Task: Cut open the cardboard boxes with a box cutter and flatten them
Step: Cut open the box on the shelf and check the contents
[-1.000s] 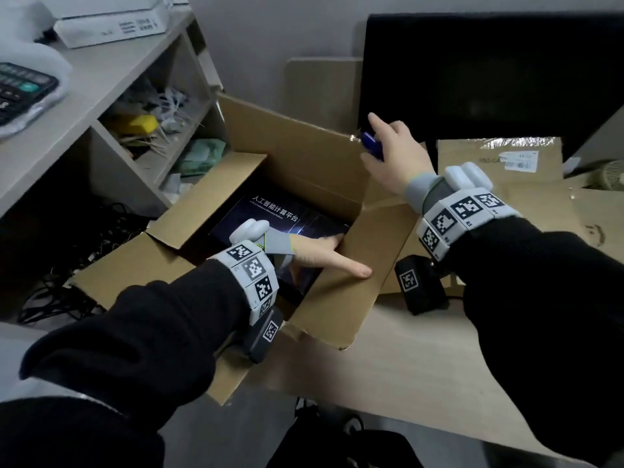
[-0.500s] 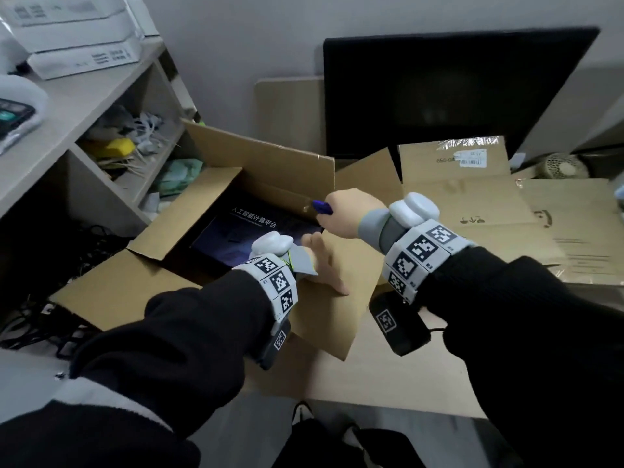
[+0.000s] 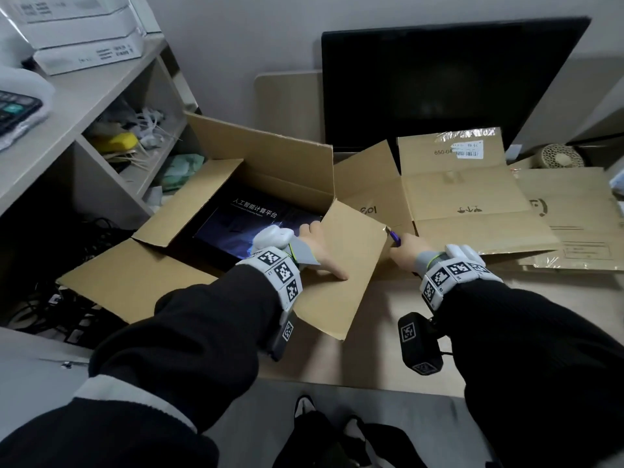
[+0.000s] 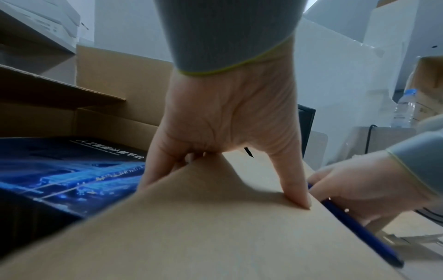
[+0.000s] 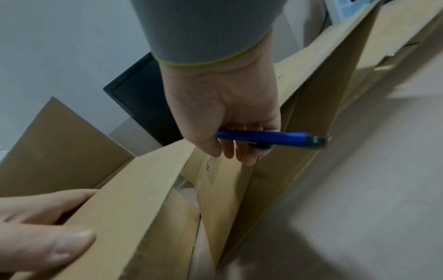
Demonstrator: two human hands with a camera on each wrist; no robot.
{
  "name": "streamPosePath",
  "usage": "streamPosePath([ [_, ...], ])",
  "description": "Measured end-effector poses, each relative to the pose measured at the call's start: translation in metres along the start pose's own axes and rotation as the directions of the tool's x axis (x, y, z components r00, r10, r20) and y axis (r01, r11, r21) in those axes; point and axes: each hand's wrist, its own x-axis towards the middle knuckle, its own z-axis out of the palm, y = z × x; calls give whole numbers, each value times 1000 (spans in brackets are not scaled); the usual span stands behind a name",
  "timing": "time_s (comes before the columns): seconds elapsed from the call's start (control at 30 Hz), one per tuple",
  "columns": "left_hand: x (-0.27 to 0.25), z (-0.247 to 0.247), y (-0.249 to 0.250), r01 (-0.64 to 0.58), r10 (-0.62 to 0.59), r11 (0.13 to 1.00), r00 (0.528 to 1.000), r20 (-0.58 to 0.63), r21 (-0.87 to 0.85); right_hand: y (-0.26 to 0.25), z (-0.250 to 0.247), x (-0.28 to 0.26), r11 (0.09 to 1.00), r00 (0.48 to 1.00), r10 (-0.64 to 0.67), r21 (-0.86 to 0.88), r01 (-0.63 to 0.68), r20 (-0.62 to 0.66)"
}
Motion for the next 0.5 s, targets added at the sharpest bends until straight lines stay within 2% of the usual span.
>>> streamPosePath([
  [0.27, 9, -26, -38, -9, 11, 1000, 986, 163, -10, -4, 14, 13, 966, 997, 55, 257, -40, -50],
  [0.4, 10, -52, -85, 70, -60, 992, 994, 92, -105, -7, 26, 14, 930, 995, 95, 359, -76, -37],
  [0.5, 12, -65, -117, 147, -142, 984, 989, 47, -102, -5, 42, 17, 891, 992, 124, 435, -128, 38],
])
